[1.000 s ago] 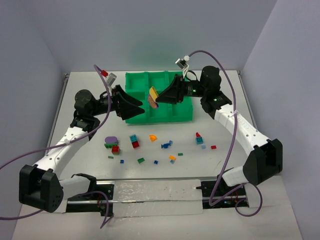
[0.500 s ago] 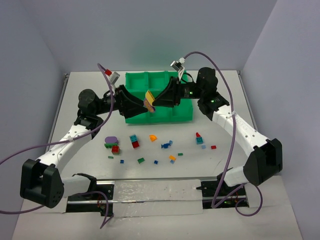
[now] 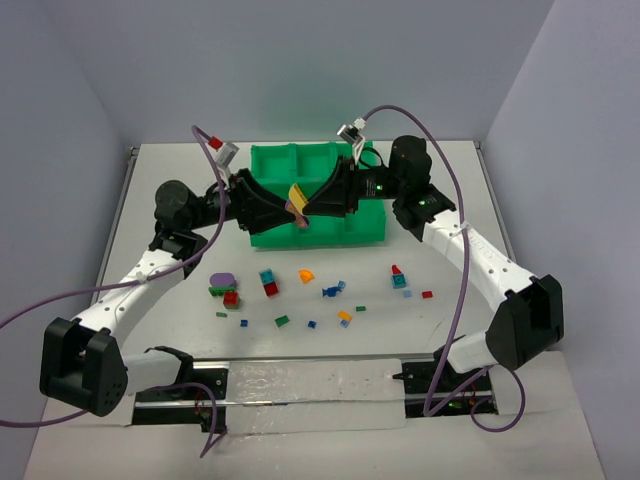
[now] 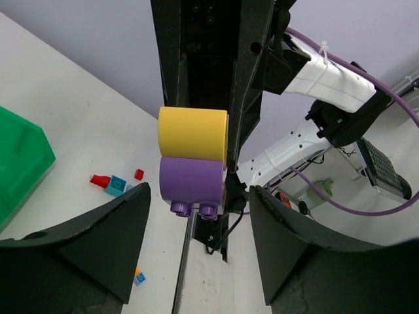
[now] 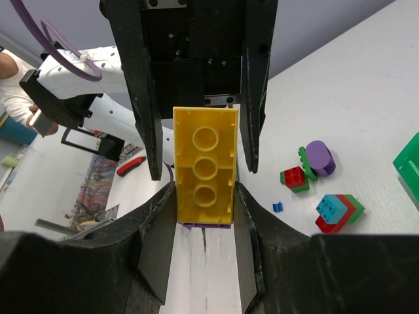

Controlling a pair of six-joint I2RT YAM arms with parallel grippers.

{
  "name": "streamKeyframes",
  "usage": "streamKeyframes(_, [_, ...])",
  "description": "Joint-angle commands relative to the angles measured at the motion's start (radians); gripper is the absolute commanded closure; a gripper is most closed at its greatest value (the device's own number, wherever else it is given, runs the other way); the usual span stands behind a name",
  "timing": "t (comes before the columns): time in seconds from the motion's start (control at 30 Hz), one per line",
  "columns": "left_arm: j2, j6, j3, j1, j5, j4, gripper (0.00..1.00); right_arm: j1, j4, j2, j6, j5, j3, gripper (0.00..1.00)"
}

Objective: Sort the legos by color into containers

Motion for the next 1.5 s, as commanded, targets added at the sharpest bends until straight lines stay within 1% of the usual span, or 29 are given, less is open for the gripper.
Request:
streamKeyframes(0.0, [-0.010,-0.032,0.028,-0.008,0.021,0.095,0.34,0.013,0.055,0.009,0.025,-0.022,0.001,1.00])
streamKeyframes(0.13, [-0.010,-0.027,0.017,-0.009,0.031,0.094,0.50,0.011,0.105,0.012,0.072,-0.031,-0.006,1.00])
streamKeyframes(0.27, [-0.016,-0.004,-0.001,-0.009,0.042,0.081,0.72,0.009,0.130,0.012,0.095,-0.038,-0.013,1.00])
streamKeyframes(0.3, [-0.019,0.004,-0.004,-0.009,0.044,0.076,0.79,0.008,0.133,0.010,0.099,-0.039,-0.013,1.00])
streamKeyframes(0.37, [-0.024,0.013,-0.011,-0.008,0.044,0.063,0.86,0.002,0.138,0.007,0.106,-0.042,-0.019,1.00])
streamKeyframes(0.4, [-0.025,0.022,-0.015,-0.008,0.043,0.051,0.95,-0.008,0.145,0.006,0.115,-0.045,-0.023,1.00])
streamKeyframes(0.47, [-0.030,0.039,-0.018,-0.003,0.047,0.026,1.00,-0.027,0.168,0.002,0.141,-0.048,-0.031,1.00])
streamKeyframes(0.63, [-0.048,0.124,-0.046,0.023,0.071,-0.100,1.00,-0.100,0.219,0.004,0.198,-0.052,-0.022,1.00])
streamKeyframes(0.73, [-0.072,0.243,-0.074,0.058,0.074,-0.264,1.00,-0.183,0.223,0.014,0.212,-0.062,0.007,1.00])
streamKeyframes(0.77, [-0.075,0.302,-0.080,0.070,0.067,-0.317,1.00,-0.203,0.200,0.018,0.191,-0.060,0.022,1.00])
streamKeyframes(0.83, [-0.072,0.389,-0.070,0.088,0.035,-0.438,1.00,-0.240,0.085,0.031,0.089,-0.030,0.053,1.00])
streamKeyframes(0.87, [-0.064,0.477,-0.037,0.105,-0.037,-0.495,1.00,-0.252,-0.004,0.039,0.003,0.033,0.102,1.00])
streamKeyframes(0.9, [-0.040,0.520,-0.006,0.111,-0.094,-0.546,1.00,-0.260,-0.196,0.052,-0.170,0.095,0.142,1.00])
streamKeyframes(0.93, [-0.021,0.588,0.062,0.117,-0.153,-0.596,1.00,-0.260,-0.289,0.079,-0.246,0.169,0.180,1.00])
streamKeyframes(0.97, [0.001,0.594,0.066,0.120,-0.216,-0.641,1.00,-0.257,-0.349,0.081,-0.256,0.243,0.216,1.00])
streamKeyframes(1.0, [0.027,0.655,0.114,0.121,-0.275,-0.678,1.00,-0.256,-0.396,0.101,-0.371,0.320,0.244,1.00])
streamKeyframes(1.03, [0.076,0.682,0.201,0.121,-0.385,-0.737,1.00,-0.254,-0.446,0.139,-0.444,0.463,0.290,1.00])
streamKeyframes(1.07, [0.119,0.706,0.270,0.121,-0.481,-0.754,1.00,-0.254,-0.459,0.180,-0.472,0.521,0.322,1.00])
streamKeyframes(1.1, [0.158,0.718,0.317,0.121,-0.535,-0.761,1.00,-0.253,-0.489,0.216,-0.526,0.621,0.353,1.00])
streamKeyframes(1.13, [0.191,0.732,0.369,0.121,-0.576,-0.772,1.00,-0.253,-0.510,0.257,-0.565,0.697,0.387,1.00])
streamKeyframes(1.2, [0.270,0.766,0.480,0.120,-0.633,-0.792,1.00,-0.253,-0.530,0.326,-0.606,0.791,0.439,1.00])
streamKeyframes(1.33, [0.426,0.781,0.575,0.118,-0.723,-0.751,1.00,-0.241,-0.549,0.483,-0.684,0.917,0.546,1.00])
streamKeyframes(1.47, [0.532,0.799,0.674,0.115,-0.800,-0.723,1.00,-0.236,-0.556,0.596,-0.694,0.971,0.639,1.00])
